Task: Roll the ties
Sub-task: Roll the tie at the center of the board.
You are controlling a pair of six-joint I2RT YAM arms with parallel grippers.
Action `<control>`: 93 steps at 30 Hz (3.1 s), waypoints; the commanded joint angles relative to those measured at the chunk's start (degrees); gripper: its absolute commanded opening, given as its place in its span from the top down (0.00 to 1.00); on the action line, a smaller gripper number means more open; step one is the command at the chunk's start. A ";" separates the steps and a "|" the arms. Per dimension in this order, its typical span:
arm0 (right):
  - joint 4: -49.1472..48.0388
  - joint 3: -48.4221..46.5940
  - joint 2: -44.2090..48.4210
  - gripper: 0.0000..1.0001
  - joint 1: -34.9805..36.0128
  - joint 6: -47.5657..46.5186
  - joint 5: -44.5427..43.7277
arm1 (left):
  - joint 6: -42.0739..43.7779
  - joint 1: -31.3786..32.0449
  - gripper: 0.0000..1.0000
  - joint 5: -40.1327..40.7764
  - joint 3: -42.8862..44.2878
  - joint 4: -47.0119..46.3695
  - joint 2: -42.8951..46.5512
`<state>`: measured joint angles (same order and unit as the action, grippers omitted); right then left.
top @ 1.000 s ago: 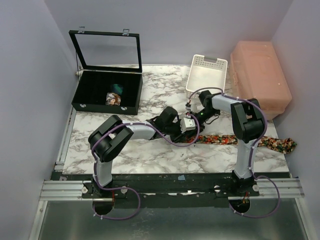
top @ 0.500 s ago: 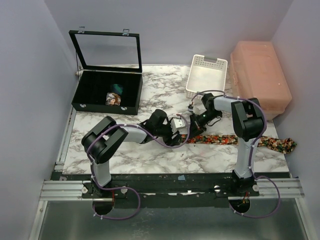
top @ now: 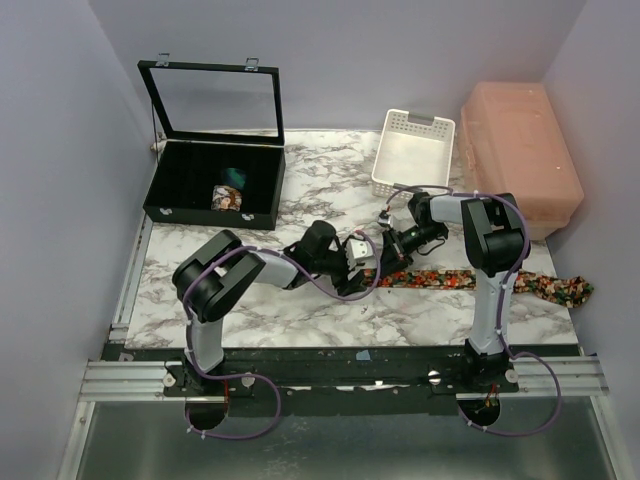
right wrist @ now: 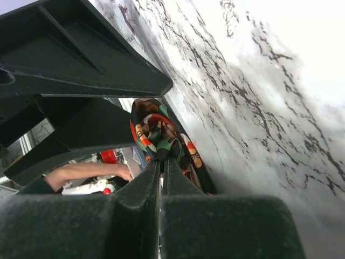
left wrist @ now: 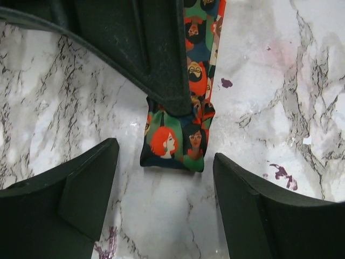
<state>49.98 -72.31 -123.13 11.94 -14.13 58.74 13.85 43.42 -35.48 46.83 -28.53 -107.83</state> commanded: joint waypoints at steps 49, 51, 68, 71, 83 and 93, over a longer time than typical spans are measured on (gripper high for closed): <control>-3.45 3.08 -0.96 0.99 -3.68 -4.11 -22.84 | 1.96 0.70 0.38 1.43 -3.19 1.79 1.16; -3.91 3.41 -1.24 0.99 -3.66 -4.03 -23.06 | 2.06 0.66 0.38 0.97 -2.09 1.64 -0.01; -5.26 3.10 -2.47 0.99 -1.14 -1.91 -20.65 | 0.78 2.71 0.61 -3.77 2.96 -1.17 -0.57; -6.78 3.10 -2.46 0.99 0.74 -0.13 -18.88 | -0.38 2.70 0.62 -4.45 2.46 -1.50 1.48; -12.67 1.43 -1.04 0.98 3.13 5.55 -8.25 | -0.03 3.43 0.64 -0.43 6.46 5.37 -3.43; -6.77 1.77 1.90 0.84 2.22 1.46 -8.35 | 5.21 3.42 0.66 7.93 3.73 13.64 -3.18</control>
<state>46.15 -70.85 -121.75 13.89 -8.29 55.81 15.57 46.46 -34.65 52.49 -23.38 -109.38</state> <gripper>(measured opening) 0.141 0.353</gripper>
